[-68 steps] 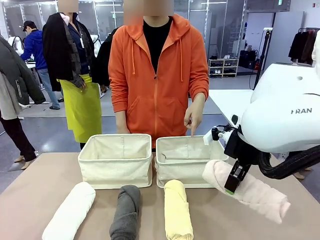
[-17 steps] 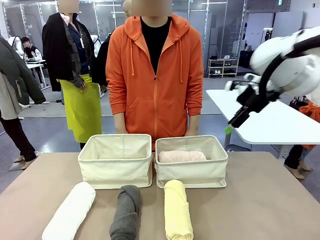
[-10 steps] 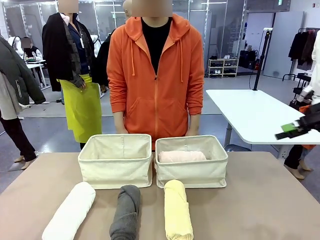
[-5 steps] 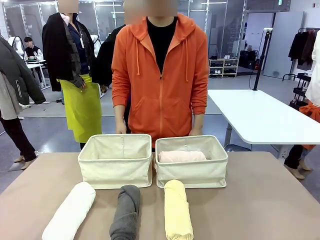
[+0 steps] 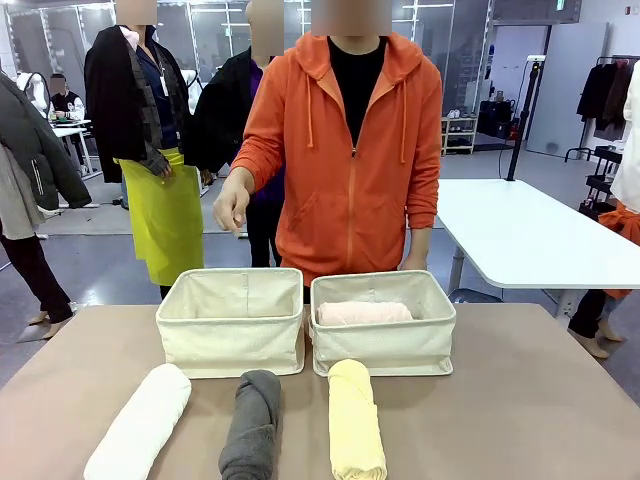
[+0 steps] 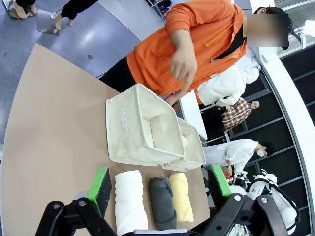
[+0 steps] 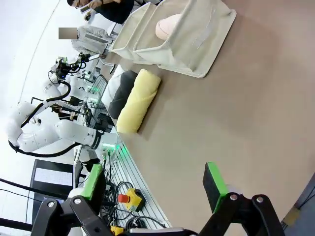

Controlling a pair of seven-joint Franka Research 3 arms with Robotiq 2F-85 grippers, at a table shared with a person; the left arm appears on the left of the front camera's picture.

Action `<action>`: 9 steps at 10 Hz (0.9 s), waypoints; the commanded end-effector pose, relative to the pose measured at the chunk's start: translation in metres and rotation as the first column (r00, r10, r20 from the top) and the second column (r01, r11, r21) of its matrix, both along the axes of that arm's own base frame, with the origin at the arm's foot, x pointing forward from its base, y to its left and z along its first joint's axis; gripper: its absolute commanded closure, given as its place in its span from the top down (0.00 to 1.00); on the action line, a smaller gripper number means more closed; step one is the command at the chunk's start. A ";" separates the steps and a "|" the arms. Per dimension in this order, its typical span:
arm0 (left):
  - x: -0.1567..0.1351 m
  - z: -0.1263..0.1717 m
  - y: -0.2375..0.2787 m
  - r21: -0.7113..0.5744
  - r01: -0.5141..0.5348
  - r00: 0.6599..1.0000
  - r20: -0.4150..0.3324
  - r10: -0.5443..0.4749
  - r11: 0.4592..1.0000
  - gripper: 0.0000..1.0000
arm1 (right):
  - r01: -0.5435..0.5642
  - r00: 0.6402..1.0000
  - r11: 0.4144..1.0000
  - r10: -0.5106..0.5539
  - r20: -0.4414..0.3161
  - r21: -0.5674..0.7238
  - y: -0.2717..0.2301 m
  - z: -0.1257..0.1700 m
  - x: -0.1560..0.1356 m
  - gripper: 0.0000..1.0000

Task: Divide the towels into two baskets.
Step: Pick up one hotel-folded towel from the bottom of the table and place it in the Fabric basket indicated by the person.

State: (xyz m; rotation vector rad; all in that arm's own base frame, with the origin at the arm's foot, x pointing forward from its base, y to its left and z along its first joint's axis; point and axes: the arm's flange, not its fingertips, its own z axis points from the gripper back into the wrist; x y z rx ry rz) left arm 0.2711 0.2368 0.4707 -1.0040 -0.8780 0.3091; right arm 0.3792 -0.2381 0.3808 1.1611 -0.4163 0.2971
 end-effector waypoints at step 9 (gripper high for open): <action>0.030 -0.004 -0.053 0.079 0.120 0.989 -0.100 -0.112 0.990 1.00 | 0.001 1.000 1.000 -0.001 0.005 0.010 -0.001 0.003 -0.001 1.00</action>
